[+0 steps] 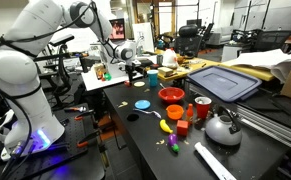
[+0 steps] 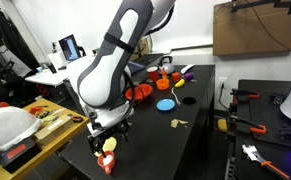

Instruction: Move the left red cup to the right

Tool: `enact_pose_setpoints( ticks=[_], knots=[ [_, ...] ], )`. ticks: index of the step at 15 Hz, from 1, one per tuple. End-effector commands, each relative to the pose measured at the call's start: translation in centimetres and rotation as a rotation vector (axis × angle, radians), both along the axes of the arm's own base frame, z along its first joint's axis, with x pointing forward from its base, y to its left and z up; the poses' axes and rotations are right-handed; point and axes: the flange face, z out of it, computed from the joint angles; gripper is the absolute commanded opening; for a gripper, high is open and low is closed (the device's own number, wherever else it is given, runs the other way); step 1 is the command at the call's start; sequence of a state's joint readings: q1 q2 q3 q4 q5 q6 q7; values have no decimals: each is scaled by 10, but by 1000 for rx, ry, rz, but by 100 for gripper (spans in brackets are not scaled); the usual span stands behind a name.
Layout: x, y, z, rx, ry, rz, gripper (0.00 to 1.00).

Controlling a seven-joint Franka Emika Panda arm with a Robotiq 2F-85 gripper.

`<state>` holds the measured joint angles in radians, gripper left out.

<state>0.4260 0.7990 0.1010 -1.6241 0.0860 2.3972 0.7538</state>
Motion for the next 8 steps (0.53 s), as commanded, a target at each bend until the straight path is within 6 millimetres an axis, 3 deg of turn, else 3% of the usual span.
enact_pose_setpoints(
  ticks=[1,8],
  knots=[
    [1,-5,9,-17,-37,-31,100],
    [-6,-12,3,-42,-29,15,100]
  ],
)
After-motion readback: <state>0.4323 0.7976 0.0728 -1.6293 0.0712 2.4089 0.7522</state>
